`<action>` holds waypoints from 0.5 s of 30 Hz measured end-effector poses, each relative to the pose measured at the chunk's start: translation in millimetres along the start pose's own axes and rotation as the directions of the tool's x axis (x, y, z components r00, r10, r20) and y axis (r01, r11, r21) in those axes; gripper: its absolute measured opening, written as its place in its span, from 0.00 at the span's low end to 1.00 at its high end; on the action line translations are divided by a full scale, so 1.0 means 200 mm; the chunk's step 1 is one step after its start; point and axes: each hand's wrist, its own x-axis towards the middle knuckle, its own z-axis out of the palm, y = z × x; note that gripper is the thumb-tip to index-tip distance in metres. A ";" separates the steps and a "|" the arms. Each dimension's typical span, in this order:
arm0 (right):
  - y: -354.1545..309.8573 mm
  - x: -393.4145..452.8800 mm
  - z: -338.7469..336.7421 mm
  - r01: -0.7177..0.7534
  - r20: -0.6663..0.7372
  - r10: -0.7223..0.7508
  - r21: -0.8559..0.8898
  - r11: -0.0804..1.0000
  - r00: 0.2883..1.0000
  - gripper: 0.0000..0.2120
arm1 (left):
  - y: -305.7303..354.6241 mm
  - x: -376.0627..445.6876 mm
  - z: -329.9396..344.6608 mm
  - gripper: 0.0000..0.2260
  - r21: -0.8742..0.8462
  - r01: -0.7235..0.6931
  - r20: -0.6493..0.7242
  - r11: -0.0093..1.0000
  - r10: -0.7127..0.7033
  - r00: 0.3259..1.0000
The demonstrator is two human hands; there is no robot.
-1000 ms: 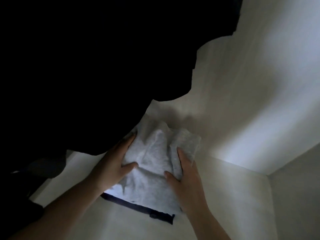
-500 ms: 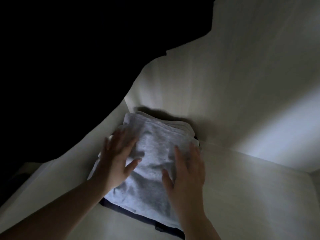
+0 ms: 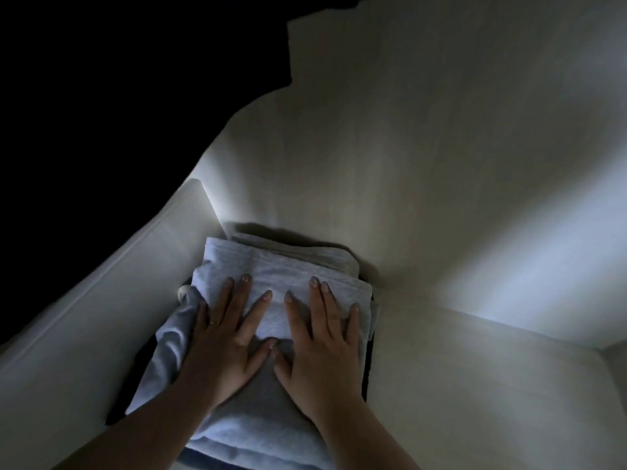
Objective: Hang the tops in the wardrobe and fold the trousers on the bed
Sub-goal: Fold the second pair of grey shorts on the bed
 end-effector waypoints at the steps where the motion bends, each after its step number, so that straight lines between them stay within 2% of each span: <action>1: 0.01 0.00 0.00 -0.018 -0.007 0.018 0.002 1.000 1.000 0.34 | 0.00 0.00 0.00 0.31 -0.010 0.002 -0.006 1.000 -0.002 1.000; 11: 0.02 0.01 0.00 0.014 0.030 -0.014 0.008 1.000 0.999 0.33 | 0.01 0.01 -0.04 0.37 -0.098 0.001 0.010 0.995 0.000 1.000; 15: 0.07 -0.02 -0.02 0.061 0.124 -0.069 0.066 0.996 0.990 0.33 | 0.00 0.00 -0.02 0.39 -0.095 0.049 0.059 0.994 -0.043 0.997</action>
